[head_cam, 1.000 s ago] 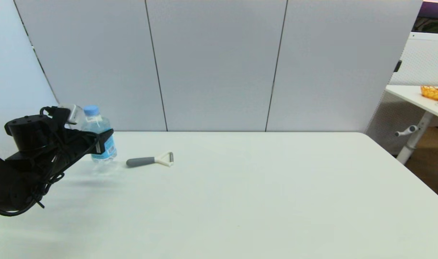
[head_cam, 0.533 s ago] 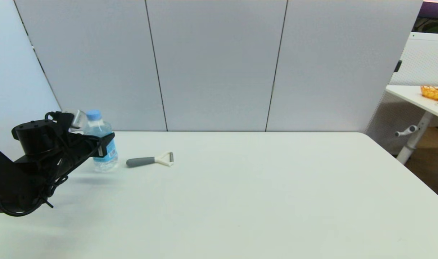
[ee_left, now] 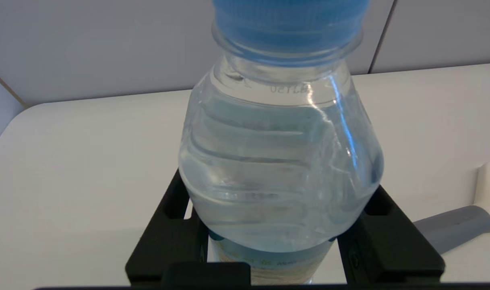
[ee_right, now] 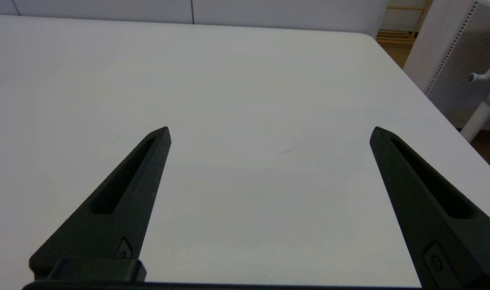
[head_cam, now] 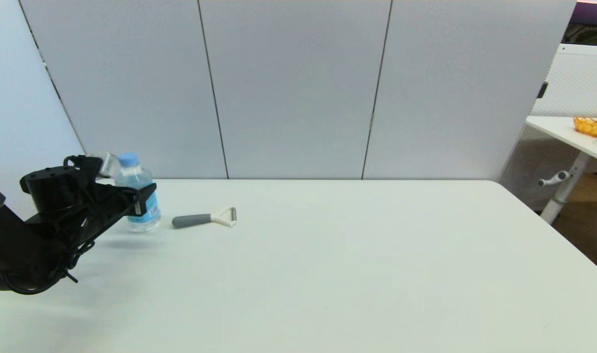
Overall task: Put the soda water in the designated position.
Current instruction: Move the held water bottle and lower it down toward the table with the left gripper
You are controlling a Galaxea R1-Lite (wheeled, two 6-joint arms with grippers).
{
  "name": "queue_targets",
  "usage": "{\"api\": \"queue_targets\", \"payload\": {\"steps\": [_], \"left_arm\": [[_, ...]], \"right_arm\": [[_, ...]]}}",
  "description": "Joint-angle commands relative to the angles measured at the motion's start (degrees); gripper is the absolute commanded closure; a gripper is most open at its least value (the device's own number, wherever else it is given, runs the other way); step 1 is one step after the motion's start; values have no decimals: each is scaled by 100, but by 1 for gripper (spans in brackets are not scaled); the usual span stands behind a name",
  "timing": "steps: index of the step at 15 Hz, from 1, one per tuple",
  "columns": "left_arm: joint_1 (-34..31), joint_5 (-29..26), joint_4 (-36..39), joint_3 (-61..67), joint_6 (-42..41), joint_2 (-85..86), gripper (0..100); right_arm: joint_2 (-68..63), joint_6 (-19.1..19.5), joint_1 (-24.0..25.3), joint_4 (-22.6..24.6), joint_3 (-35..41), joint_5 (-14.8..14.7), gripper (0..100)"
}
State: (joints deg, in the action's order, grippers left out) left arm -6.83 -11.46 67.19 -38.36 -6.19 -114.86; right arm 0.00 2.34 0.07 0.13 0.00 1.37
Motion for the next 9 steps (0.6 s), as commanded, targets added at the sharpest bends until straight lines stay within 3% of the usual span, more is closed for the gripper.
{"api": "queue_targets", "payload": {"steps": [1, 9], "left_arm": [[-3, -5, 39, -4, -5, -28, 100], [-3, -14, 39, -4, -5, -10, 100]], "right_arm": [[-9, 3, -7, 4, 0, 4, 0], [-9, 3, 1, 4, 0, 4, 0]]}}
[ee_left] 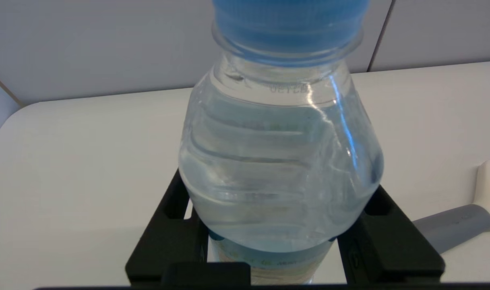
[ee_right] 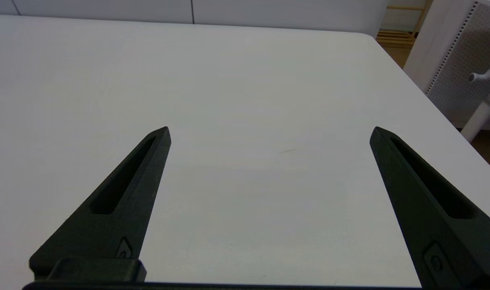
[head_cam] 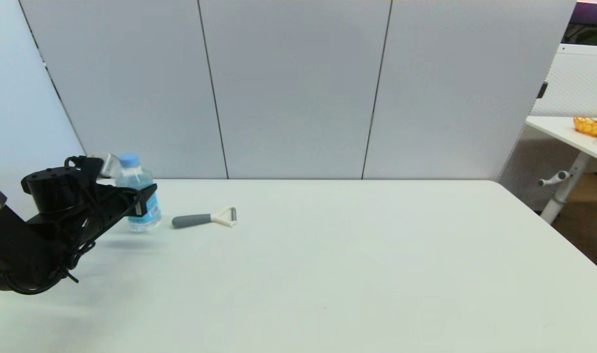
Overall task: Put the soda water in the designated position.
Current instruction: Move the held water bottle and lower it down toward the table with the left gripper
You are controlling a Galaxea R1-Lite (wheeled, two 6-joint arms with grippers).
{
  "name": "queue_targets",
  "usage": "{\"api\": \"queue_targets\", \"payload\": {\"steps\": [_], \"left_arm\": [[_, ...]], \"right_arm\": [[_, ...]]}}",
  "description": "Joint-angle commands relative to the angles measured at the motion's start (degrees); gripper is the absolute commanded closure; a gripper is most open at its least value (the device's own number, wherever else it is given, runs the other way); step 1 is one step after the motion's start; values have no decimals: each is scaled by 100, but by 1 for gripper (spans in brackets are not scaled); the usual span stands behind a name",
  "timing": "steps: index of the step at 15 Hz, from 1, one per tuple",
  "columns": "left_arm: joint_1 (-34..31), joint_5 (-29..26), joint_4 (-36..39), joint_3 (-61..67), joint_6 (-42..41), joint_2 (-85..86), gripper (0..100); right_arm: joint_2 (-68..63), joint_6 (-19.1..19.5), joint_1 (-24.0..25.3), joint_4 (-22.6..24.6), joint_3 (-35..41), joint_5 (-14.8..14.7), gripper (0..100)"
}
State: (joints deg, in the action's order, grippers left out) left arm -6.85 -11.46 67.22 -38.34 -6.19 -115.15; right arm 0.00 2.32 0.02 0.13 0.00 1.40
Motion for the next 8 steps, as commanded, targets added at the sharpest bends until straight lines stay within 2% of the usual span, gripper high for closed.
{"api": "queue_targets", "payload": {"steps": [1, 4, 5, 8], "left_arm": [[0, -5, 37, 11, -5, 28, 100], [0, -5, 98, 2, -5, 28, 100], [0, -5, 98, 2, -5, 28, 0], [0, -5, 98, 28, -5, 28, 0]], "right_arm": [[-9, 6, 6, 4, 0, 0, 0], [-9, 6, 6, 4, 0, 0, 0], [-9, 6, -2, 4, 0, 0, 0], [-9, 6, -2, 4, 0, 0, 0]]}}
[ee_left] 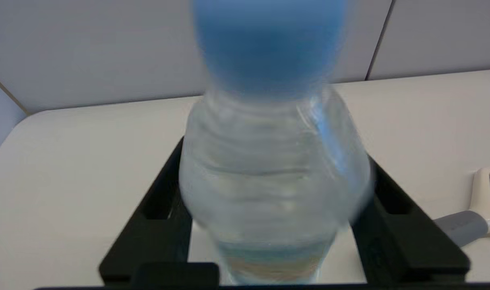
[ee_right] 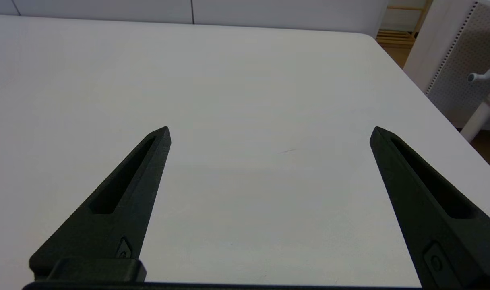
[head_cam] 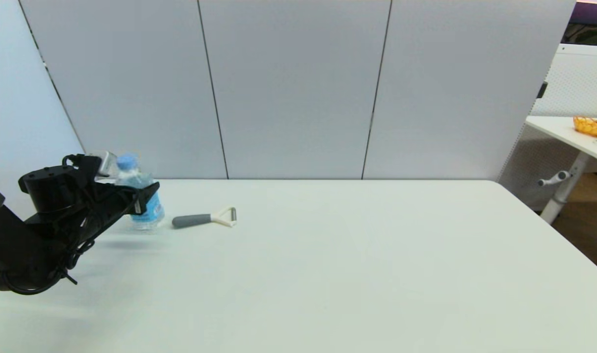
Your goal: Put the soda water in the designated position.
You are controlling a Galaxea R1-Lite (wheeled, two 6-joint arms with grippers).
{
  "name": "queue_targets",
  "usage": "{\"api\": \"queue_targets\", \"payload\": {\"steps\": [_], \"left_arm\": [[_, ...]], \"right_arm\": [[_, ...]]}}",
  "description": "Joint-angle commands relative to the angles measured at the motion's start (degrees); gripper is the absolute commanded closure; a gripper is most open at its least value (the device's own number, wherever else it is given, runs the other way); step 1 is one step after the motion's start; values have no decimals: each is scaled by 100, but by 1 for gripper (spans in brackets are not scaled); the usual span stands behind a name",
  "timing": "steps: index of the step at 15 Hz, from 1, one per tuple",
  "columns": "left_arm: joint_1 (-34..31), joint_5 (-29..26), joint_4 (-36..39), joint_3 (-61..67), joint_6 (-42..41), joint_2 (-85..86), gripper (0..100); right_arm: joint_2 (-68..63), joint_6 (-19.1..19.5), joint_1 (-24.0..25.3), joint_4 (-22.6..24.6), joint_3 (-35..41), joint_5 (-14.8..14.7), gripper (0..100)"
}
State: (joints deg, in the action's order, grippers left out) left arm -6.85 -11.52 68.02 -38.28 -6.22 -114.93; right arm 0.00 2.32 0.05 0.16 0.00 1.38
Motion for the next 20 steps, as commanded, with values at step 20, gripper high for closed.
{"api": "queue_targets", "payload": {"steps": [20], "left_arm": [[158, -70, -2610, 1824, -556, 5745, 0]], "right_arm": [[-9, 6, 4, 2, 0, 3, 0]]}}
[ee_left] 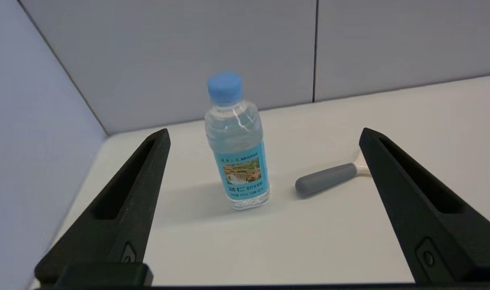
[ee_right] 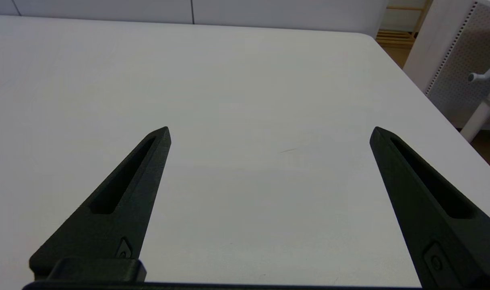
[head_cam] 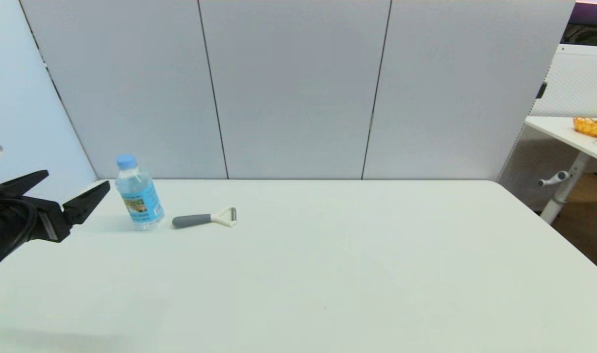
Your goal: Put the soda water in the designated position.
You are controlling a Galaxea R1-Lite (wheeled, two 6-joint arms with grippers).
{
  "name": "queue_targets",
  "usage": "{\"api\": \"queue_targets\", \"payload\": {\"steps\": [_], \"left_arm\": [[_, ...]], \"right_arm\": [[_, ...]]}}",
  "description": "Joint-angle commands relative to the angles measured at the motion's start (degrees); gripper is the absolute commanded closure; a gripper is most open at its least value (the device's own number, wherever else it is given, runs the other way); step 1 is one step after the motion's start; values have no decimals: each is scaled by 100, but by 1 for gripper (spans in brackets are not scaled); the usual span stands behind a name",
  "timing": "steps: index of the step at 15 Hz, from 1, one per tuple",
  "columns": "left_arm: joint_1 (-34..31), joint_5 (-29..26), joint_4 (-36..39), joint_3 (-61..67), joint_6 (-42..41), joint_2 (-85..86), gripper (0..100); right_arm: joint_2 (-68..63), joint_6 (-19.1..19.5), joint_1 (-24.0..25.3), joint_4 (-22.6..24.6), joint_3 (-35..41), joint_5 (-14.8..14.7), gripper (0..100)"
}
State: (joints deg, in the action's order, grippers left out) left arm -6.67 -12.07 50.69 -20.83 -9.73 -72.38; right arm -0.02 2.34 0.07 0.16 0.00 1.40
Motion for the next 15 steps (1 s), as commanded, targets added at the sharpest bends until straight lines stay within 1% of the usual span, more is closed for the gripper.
{"api": "queue_targets", "payload": {"steps": [1, 3, 5, 9, 11, 13, 15], "left_arm": [[263, -15, -1228, 141, -275, 1973, 0], [438, -15, -1676, 422, -433, 2746, 0], [772, -6, -1922, 774, -486, 3414, 0], [790, -6, -2511, 1257, -486, 4522, 0], [799, -6, -3100, 1389, -486, 5155, 0], [843, 20, -3513, 1521, -477, 5735, 0], [869, 47, -3619, 1705, -433, 5893, 0]], "right_arm": [[-6, 3, 1, 2, 0, 0, 0], [-6, 3, -7, 2, 0, 0, 0], [-6, 3, 1, 2, 0, 0, 0], [-6, 3, 1, 2, 0, 0, 0], [-6, 3, -7, 2, 0, 0, 0], [-6, 3, -7, 2, 0, 0, 0], [-6, 3, -7, 2, 0, 0, 0]]}}
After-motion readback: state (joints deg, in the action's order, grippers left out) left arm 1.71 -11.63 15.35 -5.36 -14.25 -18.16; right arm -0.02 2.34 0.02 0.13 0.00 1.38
